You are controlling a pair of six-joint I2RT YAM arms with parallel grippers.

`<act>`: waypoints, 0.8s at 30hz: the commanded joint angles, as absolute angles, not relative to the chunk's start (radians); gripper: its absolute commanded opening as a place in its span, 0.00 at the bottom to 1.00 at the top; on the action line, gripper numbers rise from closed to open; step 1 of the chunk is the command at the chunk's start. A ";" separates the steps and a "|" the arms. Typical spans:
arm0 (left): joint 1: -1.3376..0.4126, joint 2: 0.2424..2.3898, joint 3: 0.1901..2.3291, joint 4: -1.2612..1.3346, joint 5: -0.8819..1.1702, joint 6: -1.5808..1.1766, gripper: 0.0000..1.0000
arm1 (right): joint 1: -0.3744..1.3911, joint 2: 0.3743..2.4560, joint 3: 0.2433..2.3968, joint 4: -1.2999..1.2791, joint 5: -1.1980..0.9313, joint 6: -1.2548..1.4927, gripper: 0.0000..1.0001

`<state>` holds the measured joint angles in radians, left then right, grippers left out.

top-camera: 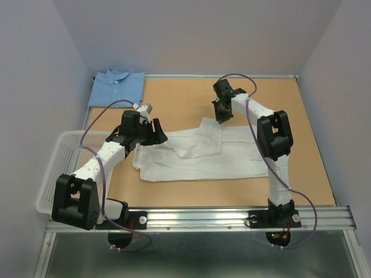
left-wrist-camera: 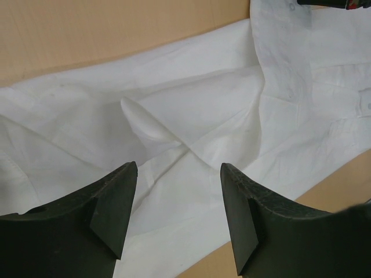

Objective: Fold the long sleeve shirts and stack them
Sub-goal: Fold the shirt

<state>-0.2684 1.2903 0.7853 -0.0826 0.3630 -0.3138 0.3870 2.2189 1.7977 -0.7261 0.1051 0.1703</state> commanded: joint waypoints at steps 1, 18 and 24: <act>-0.253 1.232 0.764 -0.055 0.350 -0.322 0.70 | 0.393 2.137 1.896 -0.764 0.136 0.233 0.01; -0.247 1.256 0.750 -0.052 0.319 -0.296 0.70 | 0.319 1.686 1.772 -0.847 0.351 0.391 0.01; -0.247 1.299 0.744 -0.022 0.311 -0.337 0.68 | 0.307 1.655 1.813 -0.847 0.353 0.394 0.01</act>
